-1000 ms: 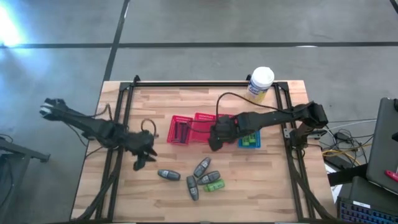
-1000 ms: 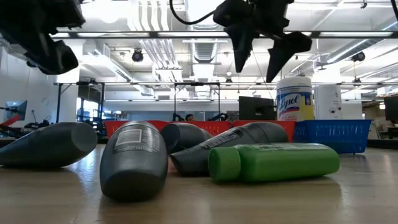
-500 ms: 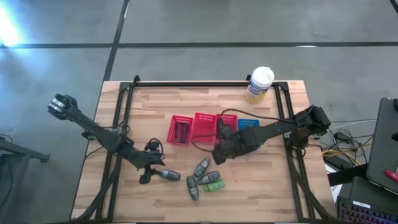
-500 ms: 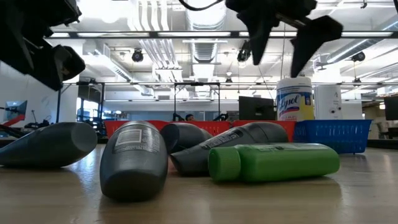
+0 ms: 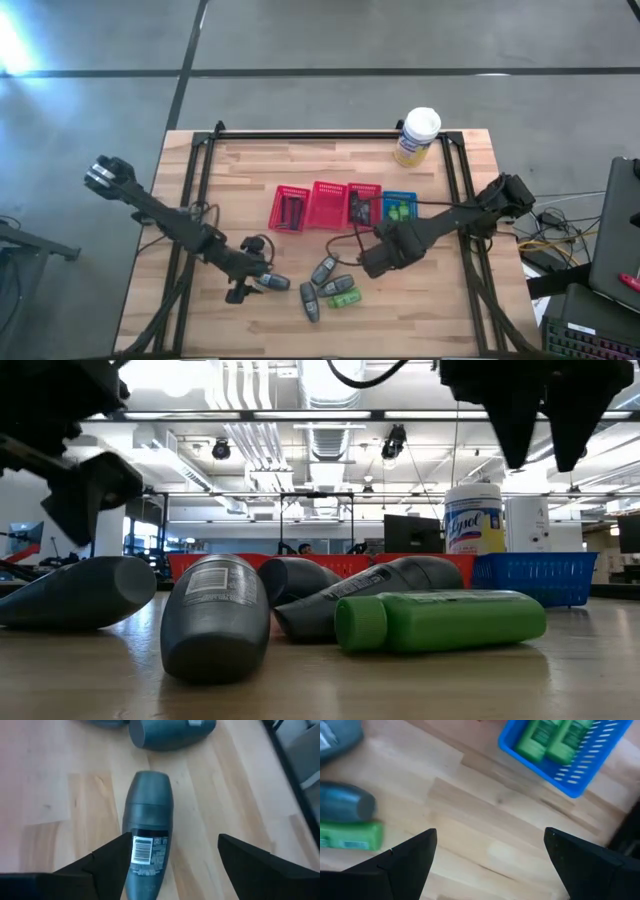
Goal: Pick & Place Travel size toiletries
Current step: Put the deodorant into the middle red bin
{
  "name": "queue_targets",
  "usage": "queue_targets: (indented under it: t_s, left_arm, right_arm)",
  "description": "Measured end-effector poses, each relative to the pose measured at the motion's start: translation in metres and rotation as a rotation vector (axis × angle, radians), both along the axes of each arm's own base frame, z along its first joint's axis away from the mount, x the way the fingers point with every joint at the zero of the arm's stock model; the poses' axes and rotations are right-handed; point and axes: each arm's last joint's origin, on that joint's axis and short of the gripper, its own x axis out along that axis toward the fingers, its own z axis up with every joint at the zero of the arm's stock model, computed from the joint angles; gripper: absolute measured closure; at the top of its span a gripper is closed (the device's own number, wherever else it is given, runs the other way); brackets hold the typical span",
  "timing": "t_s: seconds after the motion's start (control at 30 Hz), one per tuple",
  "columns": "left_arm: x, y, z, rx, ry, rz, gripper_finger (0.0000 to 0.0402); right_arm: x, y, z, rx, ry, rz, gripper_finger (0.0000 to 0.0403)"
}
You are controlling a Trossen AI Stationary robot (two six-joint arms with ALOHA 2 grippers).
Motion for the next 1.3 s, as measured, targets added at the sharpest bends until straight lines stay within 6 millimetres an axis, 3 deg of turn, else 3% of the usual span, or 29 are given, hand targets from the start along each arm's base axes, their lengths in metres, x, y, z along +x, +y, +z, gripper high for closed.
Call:
queue_targets:
  t_s: [0.3,0.63,0.97,1.3]
  left_arm:
    - [0.031,-0.017,-0.006,0.071,0.052,0.018,0.0107]
    - [0.044,-0.025,-0.011,0.094,0.161,0.073,0.0107]
    - [0.035,-0.017,0.021,0.140,0.138,0.140,0.0107]
    - [0.014,-0.012,-0.003,0.216,0.245,0.005,0.0107]
  right_arm:
    - [-0.025,-0.007,0.016,-0.033,-0.059,0.021,0.0037]
    - [-0.051,-0.017,0.016,-0.046,-0.104,-0.013,0.0037]
    - [-0.050,-0.008,0.005,-0.024,-0.146,0.000,0.0037]
    - [-0.044,-0.007,0.002,-0.021,-0.208,-0.009,0.0037]
